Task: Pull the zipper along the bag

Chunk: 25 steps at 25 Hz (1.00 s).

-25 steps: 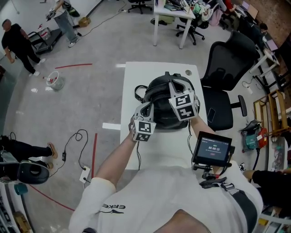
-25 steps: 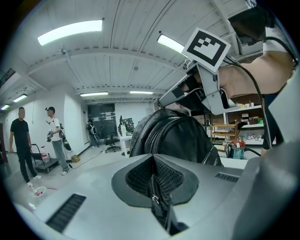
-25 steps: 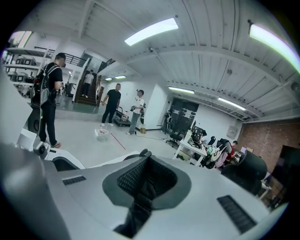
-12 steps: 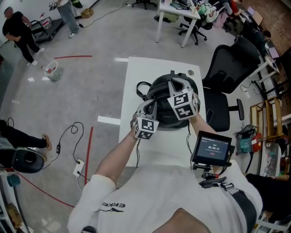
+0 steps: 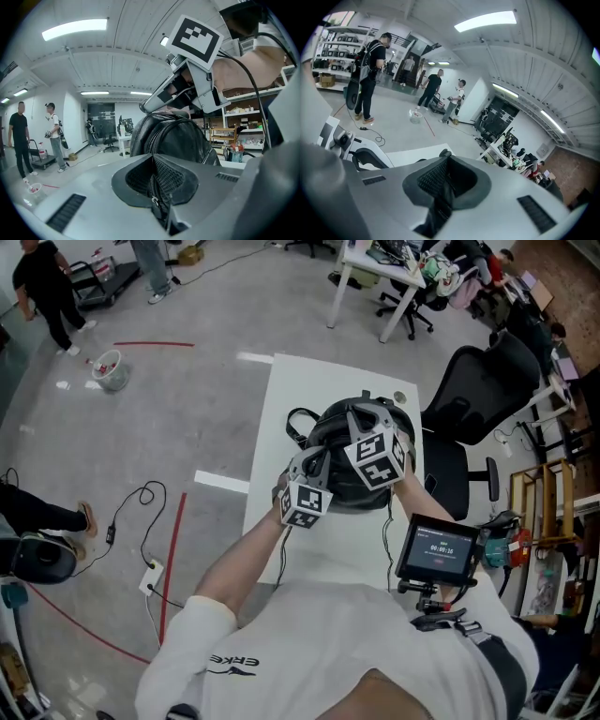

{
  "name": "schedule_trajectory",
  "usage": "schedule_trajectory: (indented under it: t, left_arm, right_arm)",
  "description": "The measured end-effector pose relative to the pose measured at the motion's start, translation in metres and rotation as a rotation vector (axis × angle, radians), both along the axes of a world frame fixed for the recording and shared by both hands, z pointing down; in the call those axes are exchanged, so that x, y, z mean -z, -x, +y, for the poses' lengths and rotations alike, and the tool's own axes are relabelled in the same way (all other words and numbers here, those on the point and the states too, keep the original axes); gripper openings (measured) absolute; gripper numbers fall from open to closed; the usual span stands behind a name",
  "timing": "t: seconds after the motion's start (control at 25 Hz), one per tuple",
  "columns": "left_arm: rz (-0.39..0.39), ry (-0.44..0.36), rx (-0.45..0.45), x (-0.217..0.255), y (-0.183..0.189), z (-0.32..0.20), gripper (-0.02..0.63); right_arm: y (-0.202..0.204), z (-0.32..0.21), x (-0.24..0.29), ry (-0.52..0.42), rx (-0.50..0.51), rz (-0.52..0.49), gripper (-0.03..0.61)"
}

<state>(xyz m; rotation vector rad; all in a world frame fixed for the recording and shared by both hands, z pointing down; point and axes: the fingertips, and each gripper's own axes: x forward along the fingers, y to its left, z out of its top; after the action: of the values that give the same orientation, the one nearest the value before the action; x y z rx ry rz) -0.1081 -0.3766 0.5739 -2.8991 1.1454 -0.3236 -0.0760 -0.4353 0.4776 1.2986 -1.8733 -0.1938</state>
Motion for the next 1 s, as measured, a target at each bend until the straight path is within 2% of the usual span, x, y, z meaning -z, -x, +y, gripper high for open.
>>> schedule_trajectory:
  t: [0.4, 1.0]
  left_arm:
    - [0.009, 0.002, -0.012, -0.001, -0.003, -0.003, 0.003]
    - [0.019, -0.003, -0.02, 0.002, -0.003, -0.005, 0.003]
  right_arm:
    - [0.014, -0.009, -0.013, 0.054, 0.078, 0.132, 0.018]
    - [0.042, -0.016, -0.035, 0.102, 0.136, 0.259, 0.018]
